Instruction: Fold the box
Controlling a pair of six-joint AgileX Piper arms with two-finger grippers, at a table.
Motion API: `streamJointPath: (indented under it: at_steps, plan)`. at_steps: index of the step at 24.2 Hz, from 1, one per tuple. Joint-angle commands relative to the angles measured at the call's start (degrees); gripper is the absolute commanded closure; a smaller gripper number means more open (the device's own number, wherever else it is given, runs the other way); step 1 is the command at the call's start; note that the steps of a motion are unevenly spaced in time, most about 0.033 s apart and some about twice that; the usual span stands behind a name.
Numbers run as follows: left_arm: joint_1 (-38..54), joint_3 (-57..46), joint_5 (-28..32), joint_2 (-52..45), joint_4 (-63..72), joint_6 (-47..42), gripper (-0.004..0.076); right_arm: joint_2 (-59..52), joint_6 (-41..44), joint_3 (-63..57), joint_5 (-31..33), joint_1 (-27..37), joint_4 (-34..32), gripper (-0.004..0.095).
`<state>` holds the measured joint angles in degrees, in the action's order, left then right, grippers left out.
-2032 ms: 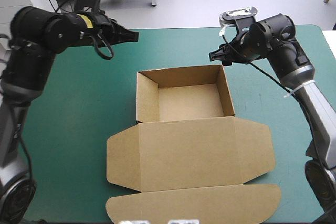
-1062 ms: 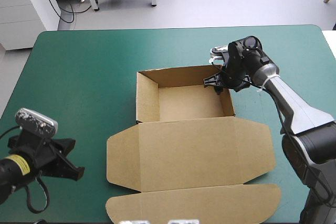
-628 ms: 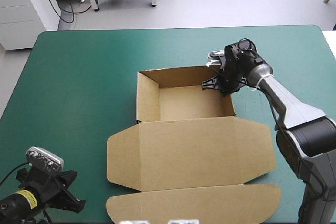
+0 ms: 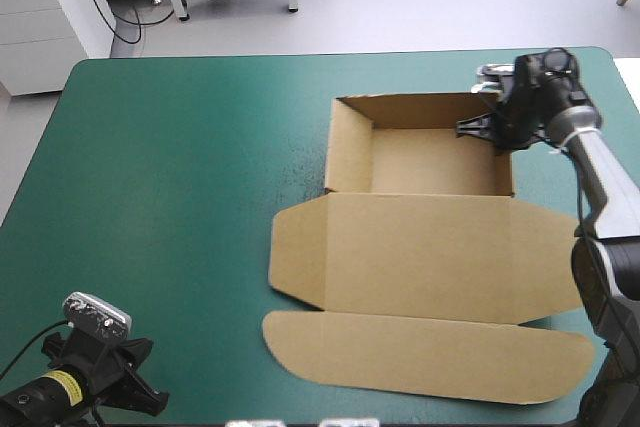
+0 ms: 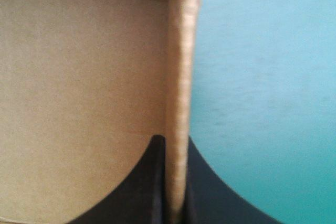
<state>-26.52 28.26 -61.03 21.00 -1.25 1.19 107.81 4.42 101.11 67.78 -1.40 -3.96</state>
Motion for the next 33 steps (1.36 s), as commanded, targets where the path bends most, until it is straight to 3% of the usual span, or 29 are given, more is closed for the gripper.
streamJointPath:
  at_steps: [1,5,9,15,22,25,33]
  plan:
    - [-0.2,1.4,3.1,0.6,0.6,-0.1,0.0731,-4.5,-2.2,2.0,-0.8,10.1,-1.3,0.0928]
    - [-0.2,1.4,3.1,0.6,0.6,-0.1,0.0731,-4.7,-1.8,2.0,-0.9,25.5,-0.2,0.0928]
    - [-0.2,1.4,3.1,0.6,0.6,-0.1,0.0731,-4.7,-1.8,2.0,-1.9,34.7,2.4,0.0928]
    - [-0.2,1.4,3.1,0.6,0.6,-0.1,0.0731,-4.6,-1.8,2.0,-2.3,35.5,-1.0,0.0904]
    - [-0.2,1.4,3.0,0.6,0.6,-0.1,0.0731,-4.6,-1.8,2.0,-0.8,35.5,-0.6,0.0589]
    - [-0.2,1.4,3.0,0.6,0.6,-0.1,0.0731,-4.8,-1.8,2.0,-0.8,35.5,-0.5,0.0519]
    - [-0.2,1.4,3.0,0.6,0.6,-0.1,0.0731,-11.1,-6.8,2.0,-0.8,35.5,0.5,0.0519]
